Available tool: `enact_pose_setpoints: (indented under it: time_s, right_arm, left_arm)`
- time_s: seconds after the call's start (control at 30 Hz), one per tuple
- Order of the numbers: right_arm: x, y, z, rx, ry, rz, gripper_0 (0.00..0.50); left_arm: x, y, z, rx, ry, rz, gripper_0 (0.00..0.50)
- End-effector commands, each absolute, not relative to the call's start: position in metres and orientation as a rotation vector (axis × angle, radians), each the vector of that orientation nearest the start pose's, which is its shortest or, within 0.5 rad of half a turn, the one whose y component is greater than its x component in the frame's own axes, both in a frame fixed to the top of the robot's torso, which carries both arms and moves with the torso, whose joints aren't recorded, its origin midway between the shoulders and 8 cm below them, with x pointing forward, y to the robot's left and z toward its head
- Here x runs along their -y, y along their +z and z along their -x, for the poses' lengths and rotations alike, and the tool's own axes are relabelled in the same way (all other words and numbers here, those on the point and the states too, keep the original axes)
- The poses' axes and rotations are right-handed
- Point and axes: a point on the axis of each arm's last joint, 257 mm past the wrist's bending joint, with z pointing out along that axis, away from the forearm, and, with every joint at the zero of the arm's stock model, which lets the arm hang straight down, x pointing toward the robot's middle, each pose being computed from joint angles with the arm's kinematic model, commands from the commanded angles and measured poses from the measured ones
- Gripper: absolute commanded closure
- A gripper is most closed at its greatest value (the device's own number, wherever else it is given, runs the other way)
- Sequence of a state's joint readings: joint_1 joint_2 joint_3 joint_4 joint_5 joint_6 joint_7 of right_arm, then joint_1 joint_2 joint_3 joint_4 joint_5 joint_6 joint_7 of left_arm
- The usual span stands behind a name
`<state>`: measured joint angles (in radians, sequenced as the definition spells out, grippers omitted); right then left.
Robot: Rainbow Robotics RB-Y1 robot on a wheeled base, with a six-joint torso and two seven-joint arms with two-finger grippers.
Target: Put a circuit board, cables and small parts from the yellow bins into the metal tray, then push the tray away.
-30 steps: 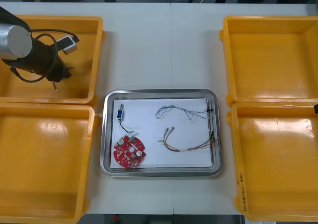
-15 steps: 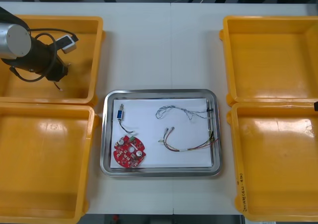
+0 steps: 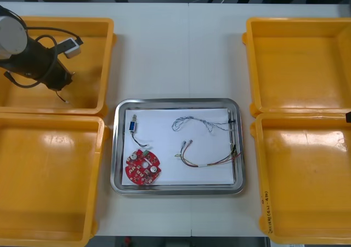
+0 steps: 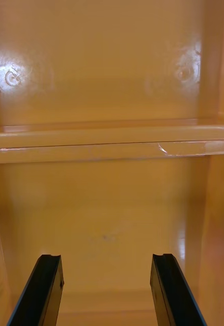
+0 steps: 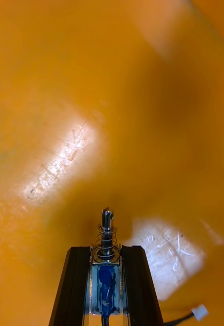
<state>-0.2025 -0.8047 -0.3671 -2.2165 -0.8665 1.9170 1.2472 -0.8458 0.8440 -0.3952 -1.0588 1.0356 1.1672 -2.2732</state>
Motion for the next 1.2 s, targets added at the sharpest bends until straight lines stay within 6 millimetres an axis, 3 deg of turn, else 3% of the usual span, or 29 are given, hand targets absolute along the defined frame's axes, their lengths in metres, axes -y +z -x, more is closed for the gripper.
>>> enact_pose_setpoints:
  time_s: [0.03,0.23,0.57,0.83,1.2]
  right_arm:
    - [0.367,-0.126,-0.382,-2.575,0.016,-0.065,0.0]
    - [0.359,-0.125,-0.385,-2.566,0.043,-0.047,0.0]
    - [0.357,-0.125,-0.384,-2.567,0.046,-0.035,0.0]
    - [0.358,-0.126,-0.384,-2.567,0.043,-0.041,0.0]
    - [0.358,-0.125,-0.385,-2.565,0.035,-0.045,0.0]
  left_arm:
    - [-0.337,-0.146,-0.607,-2.283,0.144,-1.028,0.5]
    - [-0.341,-0.126,-0.595,-2.312,0.13,-1.006,0.5]
    - [-0.327,-0.106,-0.575,-2.356,0.178,-0.929,0.5]
    - [-0.3,-0.099,-0.546,-2.395,0.148,-0.86,0.5]
    - [-0.244,-0.092,-0.518,-2.446,0.072,-0.722,0.5]
